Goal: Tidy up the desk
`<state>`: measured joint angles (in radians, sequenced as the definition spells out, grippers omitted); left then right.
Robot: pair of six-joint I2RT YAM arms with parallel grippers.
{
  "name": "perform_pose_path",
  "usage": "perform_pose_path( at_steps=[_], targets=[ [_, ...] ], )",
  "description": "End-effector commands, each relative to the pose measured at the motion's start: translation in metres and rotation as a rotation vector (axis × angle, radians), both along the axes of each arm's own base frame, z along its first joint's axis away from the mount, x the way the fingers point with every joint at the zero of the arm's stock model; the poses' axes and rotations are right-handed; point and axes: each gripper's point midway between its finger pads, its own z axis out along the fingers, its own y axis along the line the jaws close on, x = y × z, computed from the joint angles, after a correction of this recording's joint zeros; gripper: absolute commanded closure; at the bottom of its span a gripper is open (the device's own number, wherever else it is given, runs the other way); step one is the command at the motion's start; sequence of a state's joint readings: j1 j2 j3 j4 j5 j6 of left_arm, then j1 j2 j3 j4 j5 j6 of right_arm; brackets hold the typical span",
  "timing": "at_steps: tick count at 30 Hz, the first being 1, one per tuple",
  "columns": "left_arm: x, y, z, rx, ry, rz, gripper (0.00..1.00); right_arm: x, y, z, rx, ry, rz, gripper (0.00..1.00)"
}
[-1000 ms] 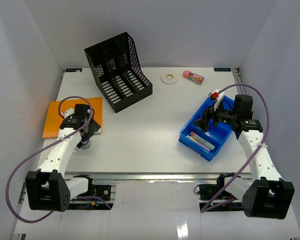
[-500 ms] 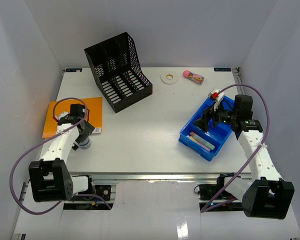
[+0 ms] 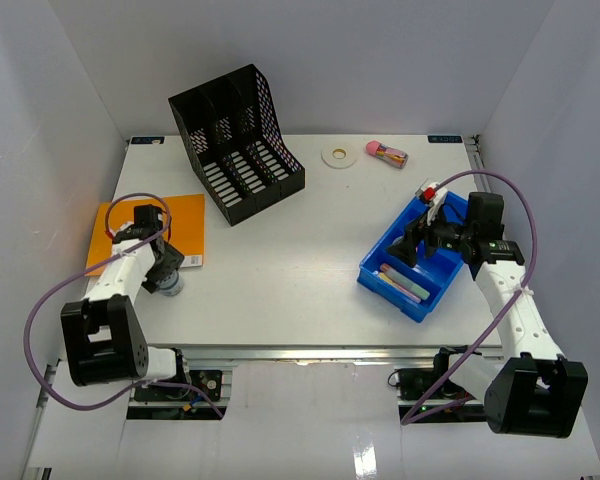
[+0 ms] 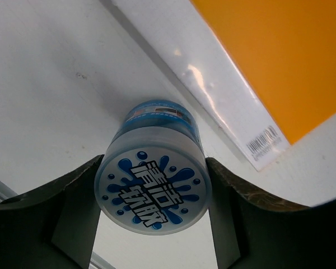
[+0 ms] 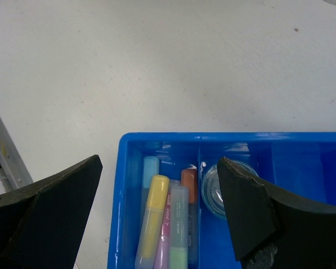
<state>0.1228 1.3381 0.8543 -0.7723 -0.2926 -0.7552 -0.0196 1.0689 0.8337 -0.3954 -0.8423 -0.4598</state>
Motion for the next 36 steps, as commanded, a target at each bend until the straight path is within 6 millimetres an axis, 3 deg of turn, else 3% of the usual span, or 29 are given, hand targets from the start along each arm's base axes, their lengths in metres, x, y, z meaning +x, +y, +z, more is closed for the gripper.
perform_pose_path(
  at_steps=[1, 5, 8, 12, 13, 17, 20, 24, 26, 29, 32, 36],
  targets=[
    [0.018, -0.043, 0.044, -0.171, -0.227, -0.218, 1.0, -0.034, 0.02, -0.004, 0.074, 0.021, 0.224, 0.1],
    [0.023, -0.119, 0.104, -0.457, -0.529, -0.591, 1.0, -0.066, 0.035, 0.005, 0.166, -0.008, 0.426, 0.1],
    [-0.001, -0.177, 0.142, -0.779, -0.682, -0.835, 1.0, -0.085, 0.043, 0.009, 0.21, -0.079, 0.533, 0.1],
    [-0.011, -0.213, 0.152, -0.931, -0.771, -0.964, 1.0, -0.103, 0.05, 0.012, 0.255, -0.278, 0.606, 0.1],
    [-0.017, -0.235, 0.158, -0.983, -0.787, -1.03, 1.0, -0.106, 0.051, 0.015, 0.261, -0.358, 0.617, 0.1],
    [-0.031, -0.277, 0.152, -1.153, -0.724, -1.042, 1.0, -0.106, 0.062, 0.029, 0.264, -0.522, 0.683, 0.1],
    [-0.027, -0.296, 0.161, -1.212, -0.765, -1.062, 1.0, -0.092, 0.072, 0.029, 0.179, -0.48, 0.701, 0.1],
    [-0.018, -0.321, 0.169, -1.238, -0.776, -1.081, 1.0, -0.053, 0.092, 0.015, -0.017, -0.419, 0.502, 0.09],
    [-0.016, -0.334, 0.17, -1.258, -0.767, -1.088, 1.0, -0.044, 0.101, 0.015, -0.017, -0.399, 0.445, 0.08],
    [-0.012, -0.347, 0.176, -1.288, -0.785, -1.098, 1.0, -0.044, 0.12, 0.037, 0.094, -0.414, 0.4, 0.1],
    [-0.01, -0.356, 0.172, -1.32, -0.769, -1.085, 1.0, -0.026, 0.128, 0.051, 0.156, -0.35, 0.268, 0.1],
    [-0.008, -0.366, 0.171, -1.334, -0.762, -1.088, 1.0, -0.036, 0.144, 0.051, 0.21, -0.267, 0.299, 0.1]
  ],
)
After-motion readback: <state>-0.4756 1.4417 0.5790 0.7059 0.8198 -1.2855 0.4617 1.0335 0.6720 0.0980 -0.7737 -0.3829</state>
